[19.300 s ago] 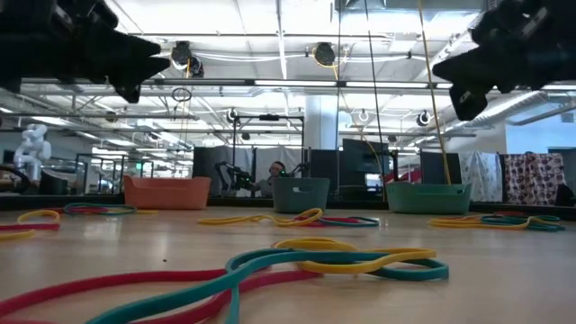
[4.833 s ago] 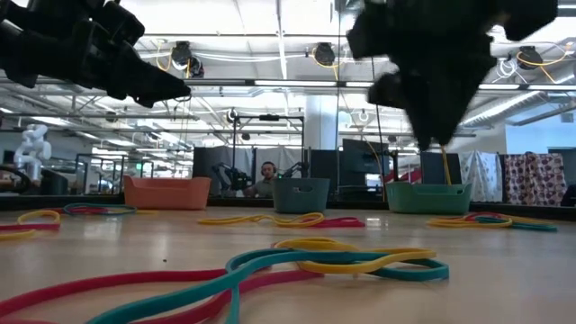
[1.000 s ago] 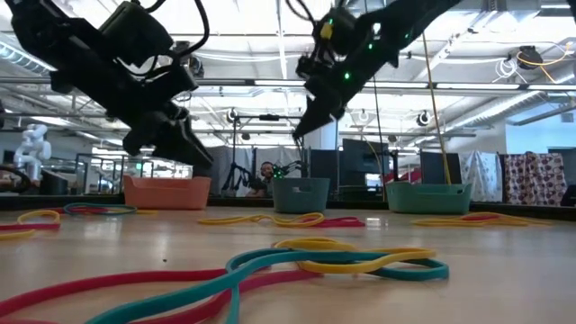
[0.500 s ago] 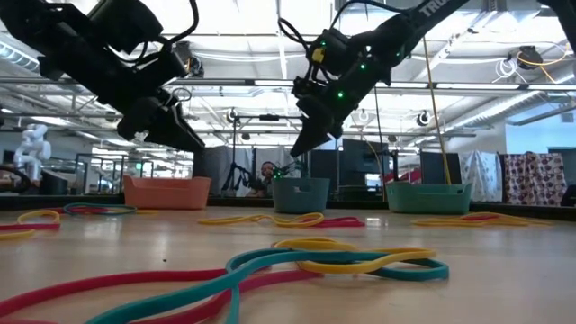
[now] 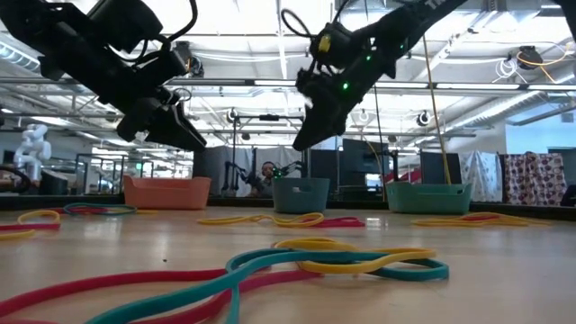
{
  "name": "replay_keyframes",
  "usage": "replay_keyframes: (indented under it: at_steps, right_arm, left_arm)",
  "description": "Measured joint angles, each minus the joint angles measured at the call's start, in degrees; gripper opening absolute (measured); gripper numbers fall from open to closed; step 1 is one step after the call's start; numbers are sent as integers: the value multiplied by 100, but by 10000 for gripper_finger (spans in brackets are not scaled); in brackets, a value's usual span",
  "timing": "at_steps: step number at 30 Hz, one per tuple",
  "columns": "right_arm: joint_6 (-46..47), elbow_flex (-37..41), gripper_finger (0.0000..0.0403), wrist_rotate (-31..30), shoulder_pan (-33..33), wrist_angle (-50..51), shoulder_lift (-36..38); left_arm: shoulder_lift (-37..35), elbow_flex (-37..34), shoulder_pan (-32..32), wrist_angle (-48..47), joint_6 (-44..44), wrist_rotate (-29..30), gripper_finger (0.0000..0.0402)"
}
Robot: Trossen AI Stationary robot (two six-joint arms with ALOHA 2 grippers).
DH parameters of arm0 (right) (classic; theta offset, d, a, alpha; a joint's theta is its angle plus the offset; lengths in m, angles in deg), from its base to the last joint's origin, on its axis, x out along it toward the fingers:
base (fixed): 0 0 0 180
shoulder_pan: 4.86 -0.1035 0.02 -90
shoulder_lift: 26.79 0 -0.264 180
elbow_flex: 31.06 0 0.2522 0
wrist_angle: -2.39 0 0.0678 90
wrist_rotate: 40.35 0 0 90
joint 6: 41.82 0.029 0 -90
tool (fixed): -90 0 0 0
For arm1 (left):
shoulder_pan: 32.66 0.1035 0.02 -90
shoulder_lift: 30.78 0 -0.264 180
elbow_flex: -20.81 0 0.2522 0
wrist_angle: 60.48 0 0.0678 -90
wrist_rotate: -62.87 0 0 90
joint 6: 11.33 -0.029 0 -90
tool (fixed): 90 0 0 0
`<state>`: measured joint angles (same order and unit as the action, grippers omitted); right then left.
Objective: Sort rubber bands into baskets
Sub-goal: Put the blue rubber band into the blue bin
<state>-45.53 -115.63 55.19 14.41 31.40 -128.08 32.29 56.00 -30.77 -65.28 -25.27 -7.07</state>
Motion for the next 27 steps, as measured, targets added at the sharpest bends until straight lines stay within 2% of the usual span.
replay_keyframes:
  at_steps: [6, 10, 22, 27]
  right_arm:
    - [647, 0, 121, 1320, -401, 266, 320]
    - [1395, 0, 121, 1853, -877, 623, 434]
    - [3542, 0, 121, 1818, -2788, 615, 488]
    - [4563, -1, 121, 1201, -3515, 620, 502]
  left_arm:
    - [0, 0, 1, 108, -4, -16, 152]
    - [2, -2, 2, 249, -28, -168, 152]
    - [3, -7, -56, 408, 461, -1437, 152]
    - [4, -9, -141, 666, 862, -1878, 152]
